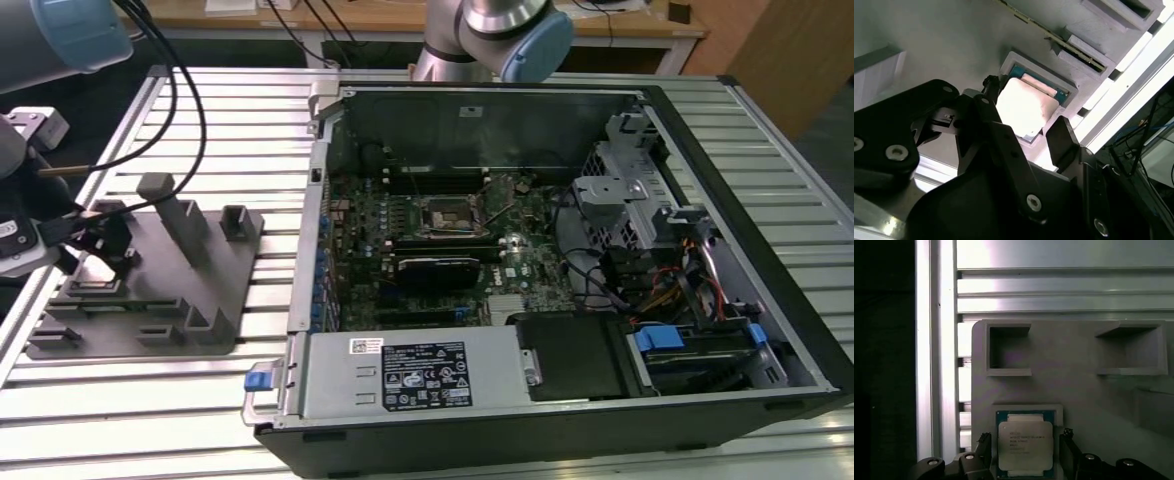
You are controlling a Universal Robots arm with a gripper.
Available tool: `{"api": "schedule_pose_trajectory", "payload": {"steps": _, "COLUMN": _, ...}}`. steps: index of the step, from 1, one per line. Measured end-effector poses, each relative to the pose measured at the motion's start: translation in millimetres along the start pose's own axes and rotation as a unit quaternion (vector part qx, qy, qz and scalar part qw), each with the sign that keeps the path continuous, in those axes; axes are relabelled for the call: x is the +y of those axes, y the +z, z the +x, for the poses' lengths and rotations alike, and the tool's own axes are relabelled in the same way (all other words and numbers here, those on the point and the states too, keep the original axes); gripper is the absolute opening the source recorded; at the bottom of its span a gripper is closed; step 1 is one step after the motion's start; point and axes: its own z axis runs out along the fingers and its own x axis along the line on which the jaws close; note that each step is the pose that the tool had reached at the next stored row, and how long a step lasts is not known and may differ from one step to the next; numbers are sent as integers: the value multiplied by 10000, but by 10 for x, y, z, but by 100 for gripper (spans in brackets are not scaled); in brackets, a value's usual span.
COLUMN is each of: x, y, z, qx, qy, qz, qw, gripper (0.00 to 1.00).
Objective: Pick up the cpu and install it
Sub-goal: 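Pick up the cpu and move it towards the insertion slot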
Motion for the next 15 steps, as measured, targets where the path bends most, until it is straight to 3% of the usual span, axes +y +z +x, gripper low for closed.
{"api": "schedule_pose_trajectory", "payload": {"steps": 15, "x": 1, "y": 48, "z": 4, "qx": 2, "qy": -65, "qz": -2, "qw": 10000, "gripper": 65}}
